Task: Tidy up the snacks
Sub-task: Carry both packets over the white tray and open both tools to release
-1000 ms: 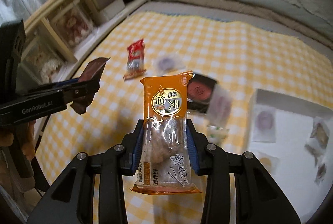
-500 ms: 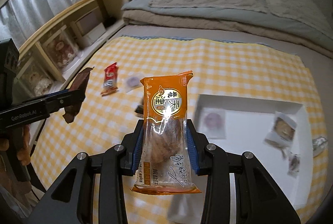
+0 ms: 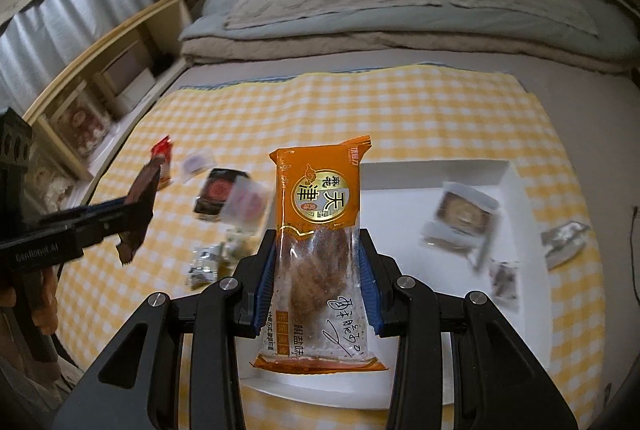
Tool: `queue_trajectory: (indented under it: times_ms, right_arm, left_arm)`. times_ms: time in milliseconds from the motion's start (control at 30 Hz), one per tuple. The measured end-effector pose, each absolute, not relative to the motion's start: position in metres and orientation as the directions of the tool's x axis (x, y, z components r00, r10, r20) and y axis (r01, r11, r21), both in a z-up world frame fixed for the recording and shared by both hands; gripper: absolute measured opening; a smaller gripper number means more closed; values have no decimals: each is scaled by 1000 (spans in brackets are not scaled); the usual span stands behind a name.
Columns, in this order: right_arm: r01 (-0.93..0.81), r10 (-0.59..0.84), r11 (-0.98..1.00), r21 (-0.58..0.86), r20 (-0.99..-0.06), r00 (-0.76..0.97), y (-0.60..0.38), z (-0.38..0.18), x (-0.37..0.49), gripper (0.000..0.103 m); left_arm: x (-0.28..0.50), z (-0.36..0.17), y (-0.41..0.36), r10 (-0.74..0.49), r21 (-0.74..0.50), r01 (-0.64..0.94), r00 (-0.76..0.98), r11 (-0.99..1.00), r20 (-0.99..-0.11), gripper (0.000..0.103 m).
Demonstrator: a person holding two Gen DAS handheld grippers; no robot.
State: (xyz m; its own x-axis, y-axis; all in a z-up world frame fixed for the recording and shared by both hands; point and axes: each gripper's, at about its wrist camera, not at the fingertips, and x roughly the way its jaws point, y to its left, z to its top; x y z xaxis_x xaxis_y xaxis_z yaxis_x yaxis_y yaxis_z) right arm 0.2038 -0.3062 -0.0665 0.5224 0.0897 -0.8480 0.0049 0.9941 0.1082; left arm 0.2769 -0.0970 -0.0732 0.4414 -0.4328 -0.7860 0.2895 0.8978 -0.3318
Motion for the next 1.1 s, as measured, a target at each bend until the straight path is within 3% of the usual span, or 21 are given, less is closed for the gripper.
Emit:
queue_trajectory:
  times_ms: [367,833,1100]
  right_arm:
    - [85,32,993,79,-892,451,-372,-82,192,38]
    - [126,84,986,107,-981,172,-409,-157,191,38]
    - [174,57,982,79,-990,129,-427,-177,194,38]
  left_arm:
    - [295,-131,-161,-478,-406,286,261,868,-839,40]
    - [322,-185,-182,-522,-500,174,117,848,-845,40]
    - [332,-223,-182,-509,-501,102,66,859,-858,40]
